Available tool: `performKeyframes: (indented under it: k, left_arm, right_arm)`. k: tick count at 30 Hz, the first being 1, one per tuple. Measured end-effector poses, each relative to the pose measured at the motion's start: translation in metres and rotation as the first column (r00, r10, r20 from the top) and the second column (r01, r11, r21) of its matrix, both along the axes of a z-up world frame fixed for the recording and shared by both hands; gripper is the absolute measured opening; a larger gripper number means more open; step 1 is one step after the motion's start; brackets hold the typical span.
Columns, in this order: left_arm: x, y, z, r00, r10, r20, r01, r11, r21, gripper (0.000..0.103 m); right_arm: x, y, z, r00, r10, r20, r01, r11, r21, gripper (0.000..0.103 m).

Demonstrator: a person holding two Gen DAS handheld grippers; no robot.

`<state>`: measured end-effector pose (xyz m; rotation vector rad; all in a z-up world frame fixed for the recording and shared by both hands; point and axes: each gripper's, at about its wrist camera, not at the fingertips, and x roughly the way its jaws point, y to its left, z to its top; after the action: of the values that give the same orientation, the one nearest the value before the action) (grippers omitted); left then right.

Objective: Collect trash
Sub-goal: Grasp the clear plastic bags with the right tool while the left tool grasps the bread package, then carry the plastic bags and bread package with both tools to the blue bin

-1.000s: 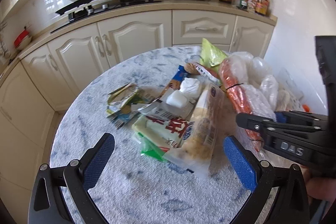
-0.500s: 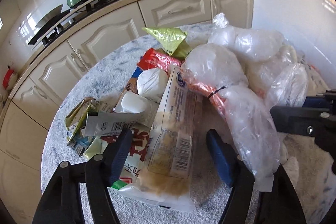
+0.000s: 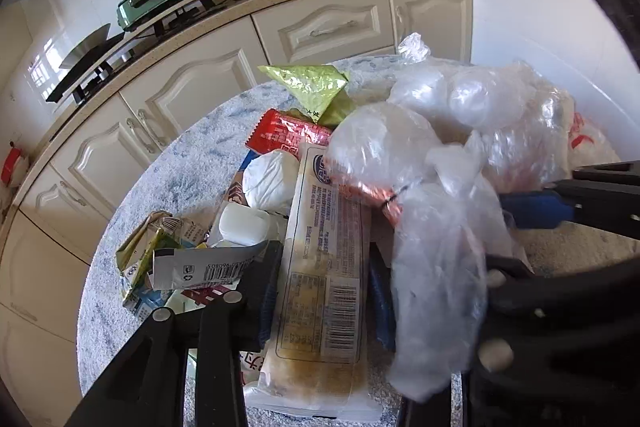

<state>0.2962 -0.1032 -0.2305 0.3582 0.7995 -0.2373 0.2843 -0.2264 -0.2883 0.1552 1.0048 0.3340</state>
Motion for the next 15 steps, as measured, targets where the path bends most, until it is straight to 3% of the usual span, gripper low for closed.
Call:
performKeyframes:
  k: [1,2,3,6,10,15]
  left_arm:
    - [0.000,0.004,0.000,1.000,0.005,-0.014,-0.005,0.999,-0.033,0.032]
    - [0.000,0.008,0.001,1.000,0.007,-0.021,-0.008,0.999,-0.047,0.031]
    - [0.000,0.012,0.001,0.999,0.011,-0.030,-0.014,0.998,-0.069,0.030]
    - [-0.004,0.027,0.003,0.999,0.022,-0.049,-0.029,0.990,-0.135,0.030]
    - [-0.009,0.046,0.007,0.997,0.030,-0.074,-0.045,0.976,-0.213,0.029]
    - [-0.028,0.067,0.020,0.997,0.032,-0.070,-0.051,0.952,-0.302,0.029]
  right_arm:
    - [0.002,-0.002,-0.001,1.000,0.001,0.000,-0.001,1.000,0.012,0.047]
    - [0.003,-0.002,-0.001,1.000,0.005,0.001,-0.005,1.000,-0.001,0.030]
    - [0.002,-0.002,-0.001,1.000,0.022,-0.003,-0.022,1.000,0.014,0.028]
    - [-0.005,-0.010,-0.004,1.000,0.011,-0.013,-0.010,0.996,0.085,0.027]
    - [-0.026,-0.035,-0.002,1.000,-0.016,-0.016,0.019,0.969,0.247,0.027]
    - [-0.050,-0.054,0.009,0.999,-0.031,-0.005,0.031,0.936,0.350,0.027]
